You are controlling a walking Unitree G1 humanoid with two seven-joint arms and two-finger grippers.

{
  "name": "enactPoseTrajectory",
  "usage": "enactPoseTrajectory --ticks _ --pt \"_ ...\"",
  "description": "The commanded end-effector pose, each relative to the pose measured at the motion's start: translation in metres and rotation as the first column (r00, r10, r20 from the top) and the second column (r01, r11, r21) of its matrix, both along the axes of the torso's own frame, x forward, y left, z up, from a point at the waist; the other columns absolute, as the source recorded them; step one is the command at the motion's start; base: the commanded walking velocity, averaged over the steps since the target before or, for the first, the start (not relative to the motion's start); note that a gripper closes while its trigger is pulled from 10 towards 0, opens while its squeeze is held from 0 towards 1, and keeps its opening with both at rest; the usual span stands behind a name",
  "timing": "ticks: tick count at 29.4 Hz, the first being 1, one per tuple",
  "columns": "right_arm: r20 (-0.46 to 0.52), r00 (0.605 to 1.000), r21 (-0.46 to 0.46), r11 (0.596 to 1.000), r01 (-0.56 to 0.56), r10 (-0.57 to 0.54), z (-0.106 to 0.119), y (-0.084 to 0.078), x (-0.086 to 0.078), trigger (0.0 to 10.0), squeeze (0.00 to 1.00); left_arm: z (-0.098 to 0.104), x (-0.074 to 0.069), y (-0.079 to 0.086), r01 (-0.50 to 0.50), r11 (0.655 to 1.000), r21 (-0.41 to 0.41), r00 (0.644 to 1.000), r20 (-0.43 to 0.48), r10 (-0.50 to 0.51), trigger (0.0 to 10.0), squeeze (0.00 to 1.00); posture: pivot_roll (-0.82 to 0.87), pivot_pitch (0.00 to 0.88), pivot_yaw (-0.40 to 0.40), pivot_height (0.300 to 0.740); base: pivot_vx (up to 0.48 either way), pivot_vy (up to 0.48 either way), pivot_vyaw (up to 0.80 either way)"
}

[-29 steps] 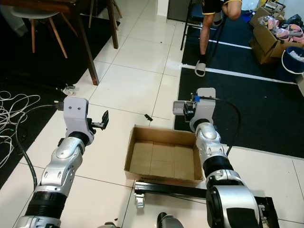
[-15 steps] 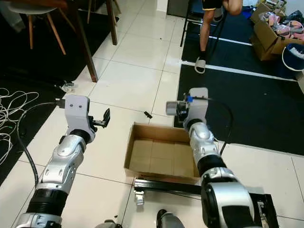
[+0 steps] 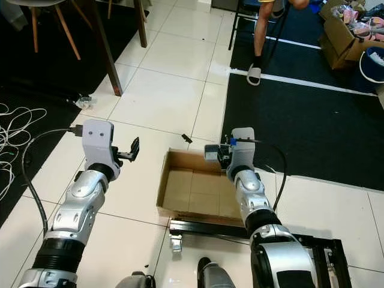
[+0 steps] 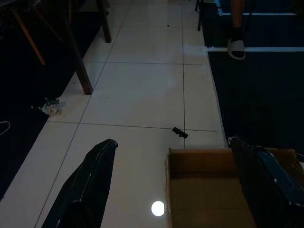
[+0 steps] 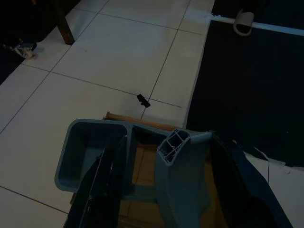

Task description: Picking trash to rubbish bin

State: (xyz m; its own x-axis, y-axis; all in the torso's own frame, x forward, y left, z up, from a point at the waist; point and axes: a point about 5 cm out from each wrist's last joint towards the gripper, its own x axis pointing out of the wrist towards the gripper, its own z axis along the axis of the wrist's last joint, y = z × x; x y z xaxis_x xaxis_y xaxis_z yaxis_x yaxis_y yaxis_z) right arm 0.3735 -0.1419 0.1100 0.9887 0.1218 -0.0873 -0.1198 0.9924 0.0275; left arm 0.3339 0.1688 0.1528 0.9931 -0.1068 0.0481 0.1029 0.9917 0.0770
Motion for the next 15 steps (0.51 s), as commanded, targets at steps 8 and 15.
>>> enactPoseTrajectory --ticks 8,15 --pt "0.014 1.000 0.049 0.999 -0.012 0.011 -0.0031 -0.0006 -0.0030 10.0 1.00 -0.0029 0.0011 -0.0039 0.019 1.000 0.010 1.000 -0.009 -0.019 10.0 0.00 0.01 0.272 -0.064 0.740 0.000 0.000 0.00" --pt "-0.001 1.000 0.023 1.000 0.009 -0.009 -0.0041 -0.0015 -0.0024 10.0 0.00 -0.0033 0.0010 -0.0044 0.022 1.000 0.008 1.000 -0.007 -0.022 10.0 0.00 0.02 0.255 -0.065 0.740 0.000 0.000 0.00"
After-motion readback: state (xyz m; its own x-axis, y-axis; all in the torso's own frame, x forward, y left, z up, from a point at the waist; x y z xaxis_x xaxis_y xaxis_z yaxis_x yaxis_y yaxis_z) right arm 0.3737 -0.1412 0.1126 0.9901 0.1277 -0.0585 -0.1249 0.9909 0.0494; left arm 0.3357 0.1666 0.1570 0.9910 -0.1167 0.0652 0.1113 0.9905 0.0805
